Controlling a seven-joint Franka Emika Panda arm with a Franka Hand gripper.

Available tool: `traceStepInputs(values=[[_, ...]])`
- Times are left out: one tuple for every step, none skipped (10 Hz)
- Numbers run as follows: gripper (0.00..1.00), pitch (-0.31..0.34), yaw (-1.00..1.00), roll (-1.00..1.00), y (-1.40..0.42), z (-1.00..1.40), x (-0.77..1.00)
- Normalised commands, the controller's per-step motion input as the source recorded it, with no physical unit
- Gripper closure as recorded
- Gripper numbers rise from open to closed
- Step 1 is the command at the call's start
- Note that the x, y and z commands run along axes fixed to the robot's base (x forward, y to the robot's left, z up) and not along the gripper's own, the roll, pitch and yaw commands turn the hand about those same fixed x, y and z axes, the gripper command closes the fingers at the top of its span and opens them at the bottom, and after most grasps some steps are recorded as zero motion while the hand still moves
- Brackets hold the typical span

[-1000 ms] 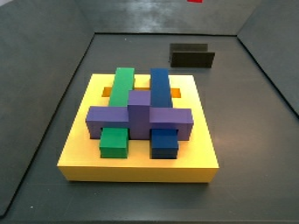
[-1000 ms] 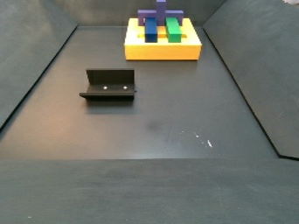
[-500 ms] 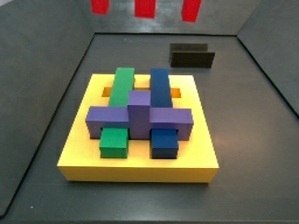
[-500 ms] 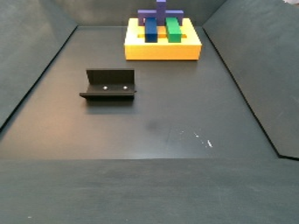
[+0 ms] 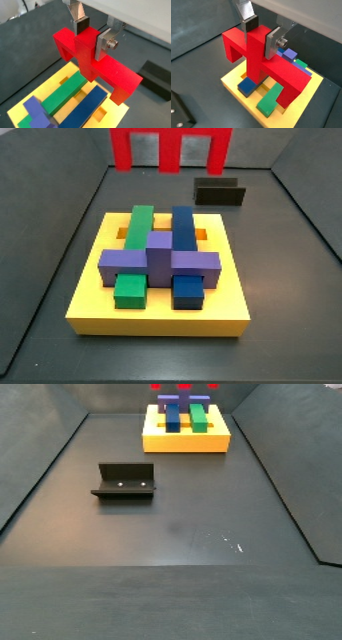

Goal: Pick up the red object. Move up. Place the red object on the fixture. Regrasp the red object. Move to above the board. Insert the red object.
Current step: Insert the red object.

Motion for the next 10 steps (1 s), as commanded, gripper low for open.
traceStepInputs(values=[[1.00, -0.176, 0.26, -0.06, -0.32, -0.69, -0.05], [1.00, -0.189, 0.23, -0.04, -0.16, -0.70, 0.00], [1.00, -0.207, 0.15, 0.06, -0.16, -0.65, 0.00], [1.00, -0.097, 0.08, 0.17, -0.08, -0.54, 0.00], [1.00, -0.024, 0.09, 0.21, -0.10, -0.36, 0.00], [1.00, 0.000, 0.03, 0.22, -0.03, -0.23, 0.04], [1.00, 0.000, 0.00, 0.21, -0.03, -0.24, 0.02], [1.00, 0.000, 0.00, 0.19, 0.00, -0.26, 0.00], [1.00, 0.000, 0.00, 0.17, 0.00, -0.23, -0.05], [1.00, 0.000, 0.00, 0.01, 0.00, 0.00, -0.03]])
